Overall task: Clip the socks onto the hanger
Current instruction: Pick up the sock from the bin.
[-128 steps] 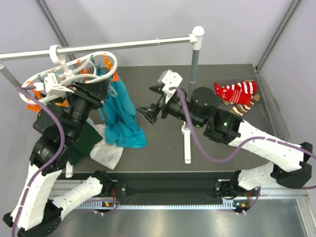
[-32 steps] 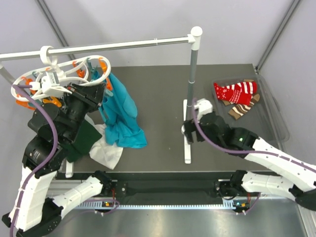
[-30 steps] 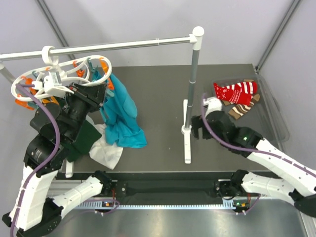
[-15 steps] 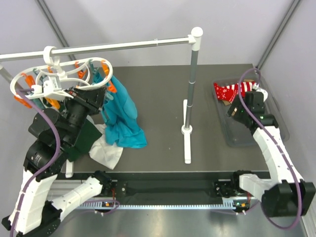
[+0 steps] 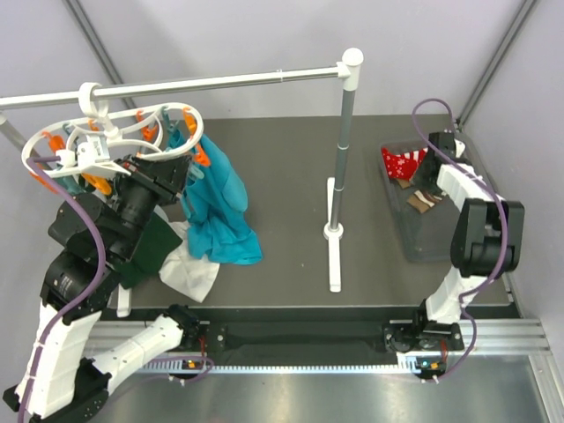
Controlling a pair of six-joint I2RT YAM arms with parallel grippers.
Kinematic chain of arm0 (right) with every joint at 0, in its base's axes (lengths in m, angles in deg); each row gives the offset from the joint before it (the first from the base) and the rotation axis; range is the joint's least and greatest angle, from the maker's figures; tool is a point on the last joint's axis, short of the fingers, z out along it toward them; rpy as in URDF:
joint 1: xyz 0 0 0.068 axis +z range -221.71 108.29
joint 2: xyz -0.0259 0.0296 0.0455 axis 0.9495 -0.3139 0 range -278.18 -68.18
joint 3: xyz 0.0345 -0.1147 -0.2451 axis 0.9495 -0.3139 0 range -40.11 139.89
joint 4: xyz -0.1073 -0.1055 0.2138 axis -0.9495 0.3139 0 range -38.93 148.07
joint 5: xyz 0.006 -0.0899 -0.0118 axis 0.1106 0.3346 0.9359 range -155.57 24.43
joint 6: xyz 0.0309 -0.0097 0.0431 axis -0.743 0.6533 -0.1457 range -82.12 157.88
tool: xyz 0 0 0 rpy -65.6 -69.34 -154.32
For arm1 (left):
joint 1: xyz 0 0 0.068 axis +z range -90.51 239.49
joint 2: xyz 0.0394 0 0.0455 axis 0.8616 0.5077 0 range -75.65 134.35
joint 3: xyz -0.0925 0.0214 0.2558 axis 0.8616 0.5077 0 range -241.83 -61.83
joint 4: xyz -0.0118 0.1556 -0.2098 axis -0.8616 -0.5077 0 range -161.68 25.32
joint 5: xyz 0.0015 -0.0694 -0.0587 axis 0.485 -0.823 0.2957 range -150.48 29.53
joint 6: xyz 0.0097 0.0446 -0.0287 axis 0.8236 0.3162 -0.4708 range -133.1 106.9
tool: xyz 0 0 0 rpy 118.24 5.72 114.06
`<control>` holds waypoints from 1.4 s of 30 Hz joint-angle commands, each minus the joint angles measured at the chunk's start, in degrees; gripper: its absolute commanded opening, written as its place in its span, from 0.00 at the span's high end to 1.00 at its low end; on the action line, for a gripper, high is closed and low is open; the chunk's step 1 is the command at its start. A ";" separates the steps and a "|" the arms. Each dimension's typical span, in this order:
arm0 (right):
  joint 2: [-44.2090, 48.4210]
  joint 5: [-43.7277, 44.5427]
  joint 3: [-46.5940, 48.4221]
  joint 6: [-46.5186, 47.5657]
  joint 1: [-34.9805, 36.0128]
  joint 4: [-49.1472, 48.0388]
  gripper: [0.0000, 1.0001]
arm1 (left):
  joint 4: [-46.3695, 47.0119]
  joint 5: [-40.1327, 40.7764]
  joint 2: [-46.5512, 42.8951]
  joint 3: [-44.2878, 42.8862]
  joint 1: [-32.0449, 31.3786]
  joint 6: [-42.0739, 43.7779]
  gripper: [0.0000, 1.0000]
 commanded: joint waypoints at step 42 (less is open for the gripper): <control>36.78 3.21 -7.33 -43.21 -3.93 0.20 1.00 | -3.62 0.68 1.12 -2.08 0.18 2.44 1.00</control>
